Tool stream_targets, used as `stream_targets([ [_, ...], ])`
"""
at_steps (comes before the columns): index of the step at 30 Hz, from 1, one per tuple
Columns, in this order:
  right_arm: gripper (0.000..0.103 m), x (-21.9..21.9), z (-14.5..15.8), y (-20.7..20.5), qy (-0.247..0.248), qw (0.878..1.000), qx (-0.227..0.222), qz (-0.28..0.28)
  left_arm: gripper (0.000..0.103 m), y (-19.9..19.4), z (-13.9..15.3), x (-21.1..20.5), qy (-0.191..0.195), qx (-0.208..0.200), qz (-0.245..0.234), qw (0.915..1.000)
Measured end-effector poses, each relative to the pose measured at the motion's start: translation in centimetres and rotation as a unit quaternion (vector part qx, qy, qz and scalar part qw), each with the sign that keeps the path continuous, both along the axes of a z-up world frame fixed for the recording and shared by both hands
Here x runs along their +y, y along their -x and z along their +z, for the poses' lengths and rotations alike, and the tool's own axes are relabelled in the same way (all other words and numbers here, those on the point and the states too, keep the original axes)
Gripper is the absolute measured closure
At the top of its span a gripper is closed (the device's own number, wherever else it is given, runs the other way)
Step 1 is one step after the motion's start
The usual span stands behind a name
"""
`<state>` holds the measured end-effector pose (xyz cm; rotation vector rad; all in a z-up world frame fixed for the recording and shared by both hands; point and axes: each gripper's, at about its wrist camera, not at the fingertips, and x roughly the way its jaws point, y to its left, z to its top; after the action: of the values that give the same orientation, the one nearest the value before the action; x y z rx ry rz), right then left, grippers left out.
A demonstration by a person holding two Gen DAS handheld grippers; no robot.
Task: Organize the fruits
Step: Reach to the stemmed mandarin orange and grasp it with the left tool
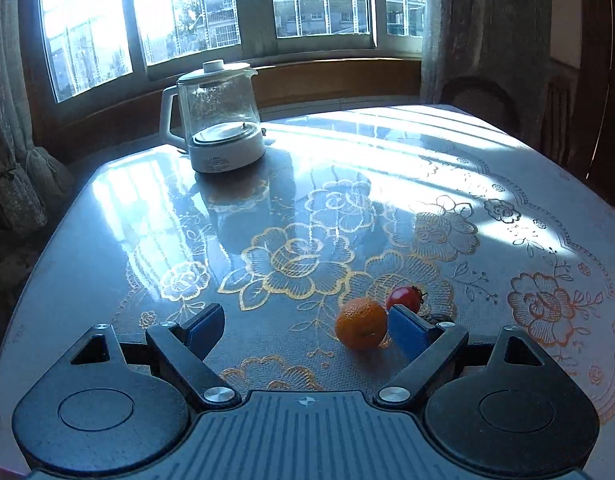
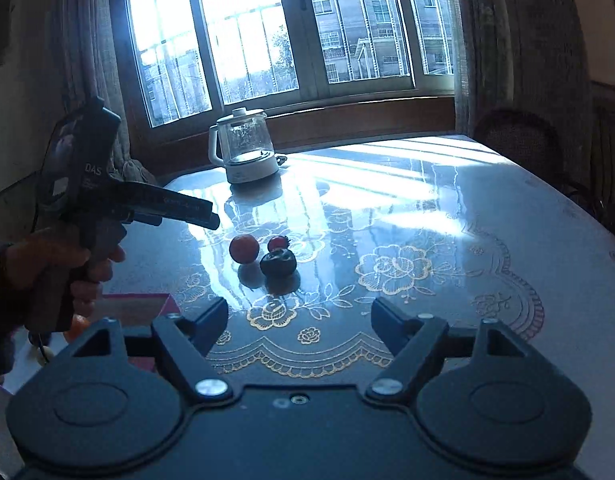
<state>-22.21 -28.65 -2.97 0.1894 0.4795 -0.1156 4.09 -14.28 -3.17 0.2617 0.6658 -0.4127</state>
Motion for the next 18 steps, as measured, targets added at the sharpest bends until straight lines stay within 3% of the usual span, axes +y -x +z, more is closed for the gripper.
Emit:
stream_targets([
  [6,0.022,-2.4,-0.3,0.6,-0.007,1.000,-0.005,-0.015,0.015,-1.9,-2.9,-2.3,-0.012,0.033,-0.005,0.9994],
  [18,0.022,-4.5,-0.7,0.8,-0.024,0.999,-0.006,-0.022,0.016,-3.9,-4.4,-2.6,-0.003,0.066,0.016,0.9977],
])
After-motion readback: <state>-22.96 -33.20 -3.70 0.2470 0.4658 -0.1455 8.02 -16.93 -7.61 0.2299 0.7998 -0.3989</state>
